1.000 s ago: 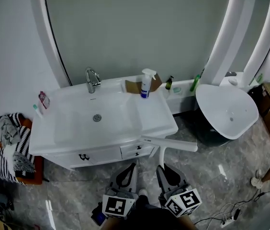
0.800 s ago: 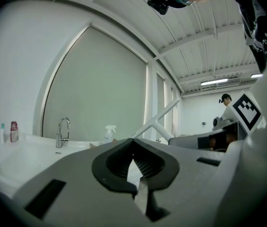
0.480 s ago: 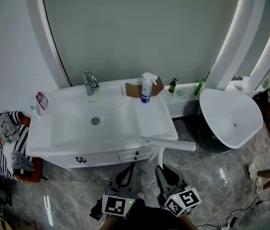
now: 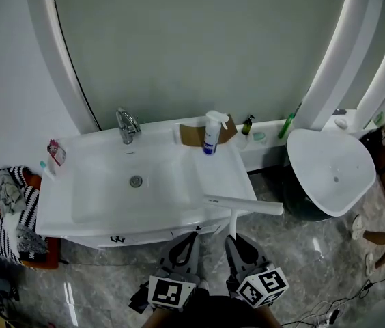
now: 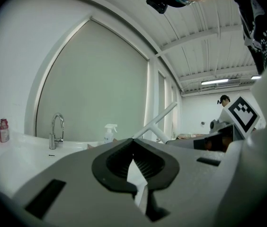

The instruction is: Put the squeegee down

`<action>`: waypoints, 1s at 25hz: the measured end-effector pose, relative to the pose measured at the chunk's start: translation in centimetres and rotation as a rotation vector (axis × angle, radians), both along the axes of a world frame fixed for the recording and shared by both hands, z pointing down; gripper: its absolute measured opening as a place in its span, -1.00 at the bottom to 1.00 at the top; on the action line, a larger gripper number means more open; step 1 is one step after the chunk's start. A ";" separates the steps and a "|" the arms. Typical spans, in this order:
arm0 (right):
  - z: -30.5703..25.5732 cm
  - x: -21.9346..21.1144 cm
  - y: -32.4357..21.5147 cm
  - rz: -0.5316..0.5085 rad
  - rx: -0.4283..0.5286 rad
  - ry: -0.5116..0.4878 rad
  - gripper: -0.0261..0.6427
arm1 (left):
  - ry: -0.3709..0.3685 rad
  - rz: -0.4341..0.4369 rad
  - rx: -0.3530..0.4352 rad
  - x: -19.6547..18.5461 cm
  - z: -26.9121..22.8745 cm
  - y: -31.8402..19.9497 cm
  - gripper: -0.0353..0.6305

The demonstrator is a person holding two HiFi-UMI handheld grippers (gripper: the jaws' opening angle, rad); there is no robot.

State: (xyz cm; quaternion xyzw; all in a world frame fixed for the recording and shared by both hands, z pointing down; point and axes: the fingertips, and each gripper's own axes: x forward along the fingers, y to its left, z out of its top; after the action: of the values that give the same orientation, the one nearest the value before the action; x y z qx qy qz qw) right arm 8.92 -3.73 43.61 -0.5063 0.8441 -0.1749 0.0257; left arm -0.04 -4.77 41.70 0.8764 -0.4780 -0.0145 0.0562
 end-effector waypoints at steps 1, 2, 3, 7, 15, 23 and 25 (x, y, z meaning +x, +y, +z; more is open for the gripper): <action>-0.1 -0.2 -0.6 0.003 0.000 0.001 -0.76 | -0.004 0.009 -0.004 -0.2 -0.1 -0.7 -0.88; -0.2 -0.5 -1.3 0.006 0.000 0.002 -0.76 | -0.008 0.017 -0.008 -0.4 -0.2 -1.3 -0.88; -0.3 -0.8 -1.9 0.010 0.000 0.001 -0.76 | -0.009 0.021 -0.007 -0.7 -0.4 -2.0 -0.88; -0.2 -2.0 -4.6 0.022 -0.013 -0.004 -0.76 | -0.016 0.041 -0.004 -1.7 -0.7 -4.9 -0.88; 1.2 -2.3 -7.8 0.067 -0.049 -0.018 -0.76 | -0.027 0.071 -0.046 -2.6 0.6 -8.2 -0.88; 1.6 -2.1 -9.6 0.073 -0.064 -0.027 -0.76 | -0.016 0.048 -0.071 -3.4 1.2 -9.7 -0.88; 1.6 -2.0 -10.2 0.066 -0.061 -0.029 -0.76 | -0.013 0.039 -0.066 -3.3 1.2 -10.2 -0.88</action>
State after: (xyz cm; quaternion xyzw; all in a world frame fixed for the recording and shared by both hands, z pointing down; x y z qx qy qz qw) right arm 6.91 -13.89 45.24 -0.5320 0.8207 -0.2067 0.0283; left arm -3.36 -14.98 42.91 0.8834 -0.4613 0.0081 0.0824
